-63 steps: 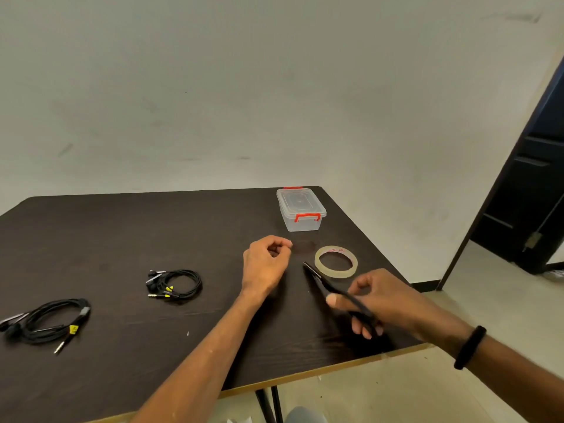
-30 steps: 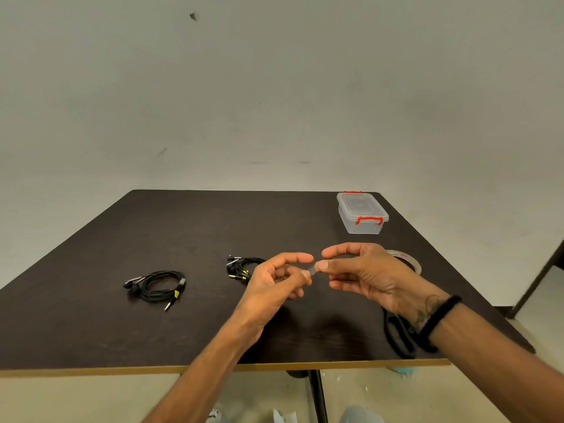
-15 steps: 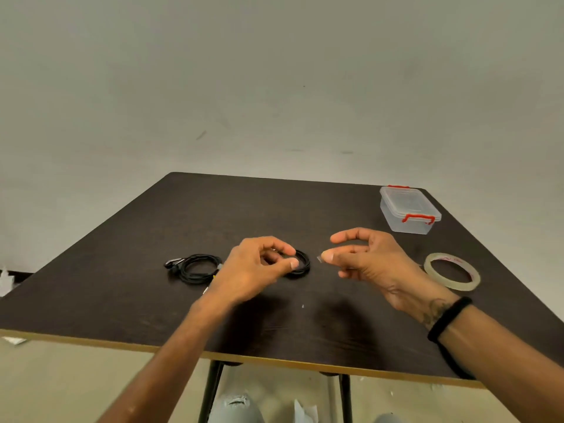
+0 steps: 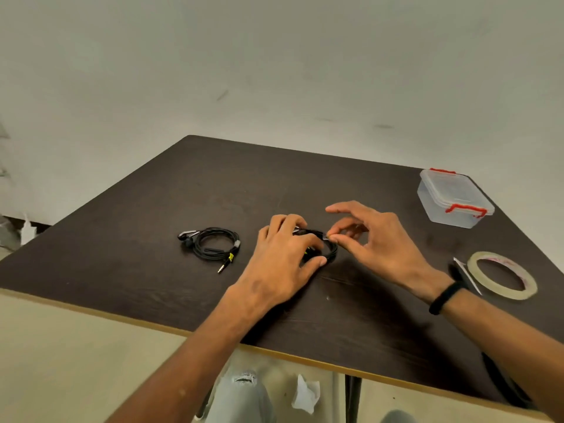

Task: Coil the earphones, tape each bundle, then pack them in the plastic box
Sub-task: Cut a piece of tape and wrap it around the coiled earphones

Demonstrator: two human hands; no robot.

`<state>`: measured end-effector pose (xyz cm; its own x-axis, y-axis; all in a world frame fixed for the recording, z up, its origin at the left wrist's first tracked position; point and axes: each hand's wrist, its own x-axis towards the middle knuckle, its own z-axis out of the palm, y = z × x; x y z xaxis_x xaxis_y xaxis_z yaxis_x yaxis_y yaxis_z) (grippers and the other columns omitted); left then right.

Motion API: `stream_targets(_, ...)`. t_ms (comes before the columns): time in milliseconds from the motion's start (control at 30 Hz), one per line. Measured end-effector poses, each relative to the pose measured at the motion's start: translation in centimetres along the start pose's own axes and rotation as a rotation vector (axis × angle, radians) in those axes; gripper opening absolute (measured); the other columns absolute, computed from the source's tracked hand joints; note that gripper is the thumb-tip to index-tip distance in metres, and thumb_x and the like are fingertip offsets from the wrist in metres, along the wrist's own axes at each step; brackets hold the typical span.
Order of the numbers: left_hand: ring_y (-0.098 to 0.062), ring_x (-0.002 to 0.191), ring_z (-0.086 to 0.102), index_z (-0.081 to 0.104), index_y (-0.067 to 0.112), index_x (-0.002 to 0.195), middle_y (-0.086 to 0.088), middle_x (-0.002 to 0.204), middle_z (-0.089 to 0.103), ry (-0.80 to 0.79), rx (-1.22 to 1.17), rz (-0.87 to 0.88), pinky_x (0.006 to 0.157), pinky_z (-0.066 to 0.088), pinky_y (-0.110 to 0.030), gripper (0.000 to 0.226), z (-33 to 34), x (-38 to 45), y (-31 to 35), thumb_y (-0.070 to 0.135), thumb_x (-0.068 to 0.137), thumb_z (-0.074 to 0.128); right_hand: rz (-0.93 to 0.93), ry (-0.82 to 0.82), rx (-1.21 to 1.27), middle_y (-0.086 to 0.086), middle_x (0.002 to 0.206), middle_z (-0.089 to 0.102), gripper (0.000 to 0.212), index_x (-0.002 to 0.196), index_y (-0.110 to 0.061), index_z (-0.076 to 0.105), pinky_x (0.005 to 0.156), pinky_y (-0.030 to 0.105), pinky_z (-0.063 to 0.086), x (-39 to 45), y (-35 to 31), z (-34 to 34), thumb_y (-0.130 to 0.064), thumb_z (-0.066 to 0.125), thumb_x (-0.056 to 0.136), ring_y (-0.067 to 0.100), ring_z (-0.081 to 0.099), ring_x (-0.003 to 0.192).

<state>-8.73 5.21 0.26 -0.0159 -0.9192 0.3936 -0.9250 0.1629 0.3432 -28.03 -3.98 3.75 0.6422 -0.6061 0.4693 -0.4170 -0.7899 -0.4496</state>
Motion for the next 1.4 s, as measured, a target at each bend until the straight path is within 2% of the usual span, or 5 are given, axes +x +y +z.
stream_targets(233, -0.017, 0.131, 0.038, 0.073, 0.032, 0.118, 0.006, 0.129, 0.051, 0.022, -0.054, 0.072, 0.106, 0.037, -0.038, 0.024, 0.3, 0.2, -0.6, 0.042, 0.098, 0.066, -0.116, -0.029, -0.102, -0.020, 0.097, 0.078, 0.052, 0.139, -0.024, 0.063, 0.085, 0.040, 0.058, -0.4, 1.4, 0.1, -0.018, 0.083, 0.091, 0.012, 0.068, 0.087)
stream_targets(500, -0.017, 0.126, 0.041, 0.073, 0.028, 0.114, 0.005, 0.124, 0.052, 0.058, -0.071, 0.086, 0.104, 0.043, -0.040, 0.019, 0.7, 0.1, -0.7, 0.037, 0.098, 0.067, -0.186, -0.067, -0.142, -0.024, 0.106, 0.078, 0.054, 0.144, -0.023, 0.060, 0.081, 0.033, 0.056, -1.1, 2.4, 0.3, -0.022, 0.079, 0.094, 0.005, 0.056, 0.085)
stream_targets(900, -0.016, 0.119, 0.045, 0.070, 0.025, 0.114, 0.006, 0.121, 0.056, 0.069, -0.044, 0.065, 0.097, 0.045, -0.038, 0.019, 0.6, 0.4, -0.4, 0.035, 0.100, 0.064, -0.120, -0.077, -0.139, -0.024, 0.115, 0.077, 0.064, 0.145, -0.026, 0.059, 0.088, 0.037, 0.058, -2.6, 1.5, 0.4, -0.033, 0.085, 0.087, 0.011, 0.067, 0.099)
stream_targets(1133, -0.018, 0.112, 0.051, 0.073, 0.020, 0.108, 0.006, 0.109, 0.064, 0.166, -0.151, 0.054, 0.093, 0.048, -0.042, 0.013, -0.7, 0.8, 1.1, 0.030, 0.099, 0.067, -0.036, 0.175, -0.031, -0.019, 0.106, 0.079, 0.060, 0.134, -0.019, 0.067, 0.092, 0.028, 0.056, -3.0, 0.1, 0.4, -0.022, 0.093, 0.080, 0.012, 0.071, 0.105)
stream_targets(1400, -0.005, 0.091, 0.064, 0.075, 0.024, 0.103, 0.011, 0.094, 0.074, 0.187, -0.344, 0.039, 0.079, 0.044, -0.017, 0.010, -4.9, 1.9, 4.2, 0.031, 0.098, 0.069, 0.056, 0.361, 0.081, -0.026, 0.098, 0.077, 0.047, 0.125, -0.025, 0.066, 0.101, 0.016, 0.050, -2.7, -2.8, -2.9, -0.025, 0.090, 0.084, -0.009, 0.071, 0.106)
